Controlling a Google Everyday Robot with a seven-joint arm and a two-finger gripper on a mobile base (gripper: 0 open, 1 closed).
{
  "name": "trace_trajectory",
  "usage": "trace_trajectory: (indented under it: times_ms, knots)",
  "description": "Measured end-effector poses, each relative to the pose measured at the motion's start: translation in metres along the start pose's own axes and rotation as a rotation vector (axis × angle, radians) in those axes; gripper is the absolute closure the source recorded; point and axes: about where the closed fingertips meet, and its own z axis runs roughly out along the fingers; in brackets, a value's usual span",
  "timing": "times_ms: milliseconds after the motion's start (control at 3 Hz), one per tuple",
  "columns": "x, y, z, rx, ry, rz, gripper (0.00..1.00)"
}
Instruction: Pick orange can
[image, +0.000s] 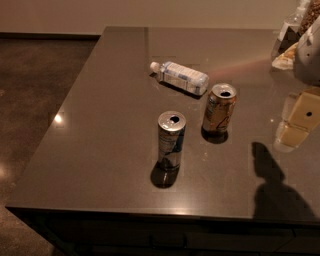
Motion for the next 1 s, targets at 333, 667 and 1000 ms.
trace_trajectory:
  times_ms: [333, 667, 1000]
  knots:
    - [0.000, 0.000, 0.000, 0.000, 0.000, 0.000, 0.00]
    - [-0.003, -0.010, 0.006, 0.001, -0.008, 0.042, 0.00]
    - [-0.011, -0.025, 0.023, -0.002, -0.041, 0.094, 0.00]
